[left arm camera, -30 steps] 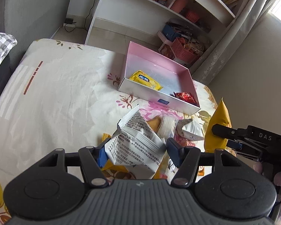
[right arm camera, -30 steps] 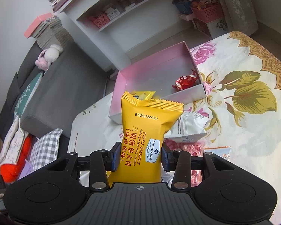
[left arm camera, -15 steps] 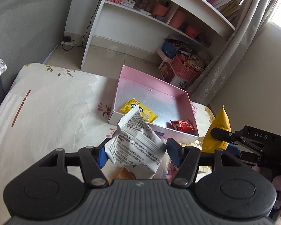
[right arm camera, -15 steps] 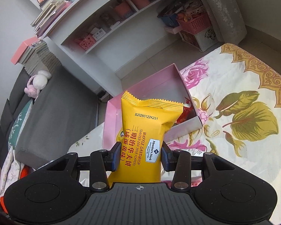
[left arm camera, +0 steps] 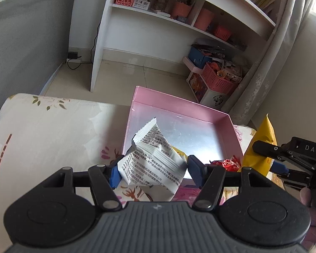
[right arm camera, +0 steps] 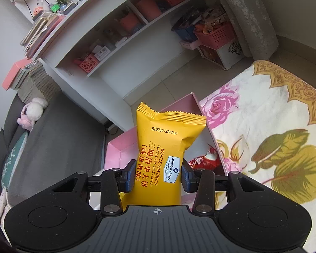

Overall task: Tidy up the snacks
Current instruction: 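Carry both packets into the pink box and open both tools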

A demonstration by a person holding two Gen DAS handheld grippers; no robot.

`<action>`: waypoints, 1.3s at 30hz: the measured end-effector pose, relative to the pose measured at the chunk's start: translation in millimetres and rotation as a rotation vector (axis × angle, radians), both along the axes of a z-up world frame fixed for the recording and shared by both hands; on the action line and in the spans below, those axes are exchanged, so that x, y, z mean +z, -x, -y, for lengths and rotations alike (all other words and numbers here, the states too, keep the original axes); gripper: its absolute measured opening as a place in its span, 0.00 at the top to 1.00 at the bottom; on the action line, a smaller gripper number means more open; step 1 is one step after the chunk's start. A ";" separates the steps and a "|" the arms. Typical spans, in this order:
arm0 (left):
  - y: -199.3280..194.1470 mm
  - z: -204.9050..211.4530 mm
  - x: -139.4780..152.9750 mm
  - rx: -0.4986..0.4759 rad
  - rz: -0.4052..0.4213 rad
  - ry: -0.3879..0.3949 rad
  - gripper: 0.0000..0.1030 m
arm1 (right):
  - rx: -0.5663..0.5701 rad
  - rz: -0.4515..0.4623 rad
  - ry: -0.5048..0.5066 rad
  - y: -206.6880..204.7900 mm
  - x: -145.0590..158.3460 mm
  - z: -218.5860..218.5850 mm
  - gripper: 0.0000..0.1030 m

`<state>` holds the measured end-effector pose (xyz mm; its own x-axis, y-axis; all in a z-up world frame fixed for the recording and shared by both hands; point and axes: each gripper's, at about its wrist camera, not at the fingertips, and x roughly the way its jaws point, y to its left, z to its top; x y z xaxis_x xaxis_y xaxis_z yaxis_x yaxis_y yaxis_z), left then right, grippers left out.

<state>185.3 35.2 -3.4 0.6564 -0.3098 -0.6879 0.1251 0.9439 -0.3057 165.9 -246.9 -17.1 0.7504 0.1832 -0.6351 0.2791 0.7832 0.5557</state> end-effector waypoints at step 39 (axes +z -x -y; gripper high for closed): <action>-53.3 34.5 -0.9 -0.047 0.086 -0.122 0.10 | 0.064 0.028 0.116 -45.4 -11.1 10.8 0.21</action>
<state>238.6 0.7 -4.3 0.7011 -0.2592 -0.6643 0.1912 0.9658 -0.1751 211.3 -257.7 -28.3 0.7571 0.1579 -0.6339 0.2121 0.8584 0.4672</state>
